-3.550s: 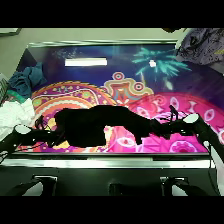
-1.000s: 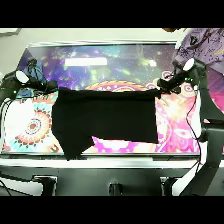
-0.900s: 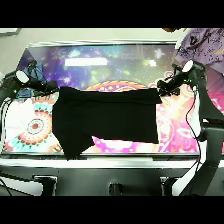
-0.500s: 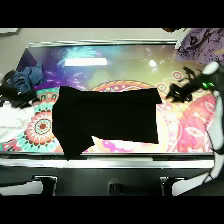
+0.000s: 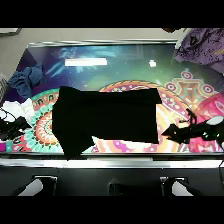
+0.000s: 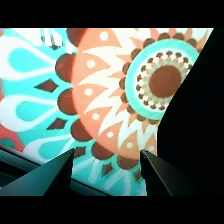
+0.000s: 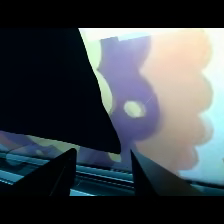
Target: Fold the clothes and pants, and hang the long-sleeved shirts on hangers.
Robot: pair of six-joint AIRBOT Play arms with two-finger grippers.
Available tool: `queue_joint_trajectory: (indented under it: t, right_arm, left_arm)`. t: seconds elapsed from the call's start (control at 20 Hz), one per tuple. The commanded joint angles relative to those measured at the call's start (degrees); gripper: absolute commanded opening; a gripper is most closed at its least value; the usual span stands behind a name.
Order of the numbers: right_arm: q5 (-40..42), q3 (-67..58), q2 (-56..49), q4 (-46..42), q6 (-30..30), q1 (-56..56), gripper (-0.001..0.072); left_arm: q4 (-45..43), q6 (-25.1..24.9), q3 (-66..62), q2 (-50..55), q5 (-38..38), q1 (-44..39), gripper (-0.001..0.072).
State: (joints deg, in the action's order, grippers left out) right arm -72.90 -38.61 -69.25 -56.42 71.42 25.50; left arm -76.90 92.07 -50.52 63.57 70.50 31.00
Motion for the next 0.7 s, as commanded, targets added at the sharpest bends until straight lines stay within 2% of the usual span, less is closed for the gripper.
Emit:
queue_joint_trajectory:
  t: [0.0, 0.35, 0.65]
  right_arm:
    - [5.5, 7.1, 2.2, 4.0, -3.8, 0.3, 0.0428]
    - [5.8, 7.4, -1.3, 6.7, -4.3, 0.3, 0.0428]
    - [4.9, 7.4, -8.1, 11.2, -5.9, 0.2, 0.0425]
  left_arm:
    - [0.6, 0.0, 1.7, -1.0, -1.2, -0.4, 0.0481]
    - [1.4, 0.1, 1.7, -1.0, -1.6, -1.8, 0.0481]
    - [7.1, 0.0, 1.7, -0.3, -1.8, -1.8, 0.0481]
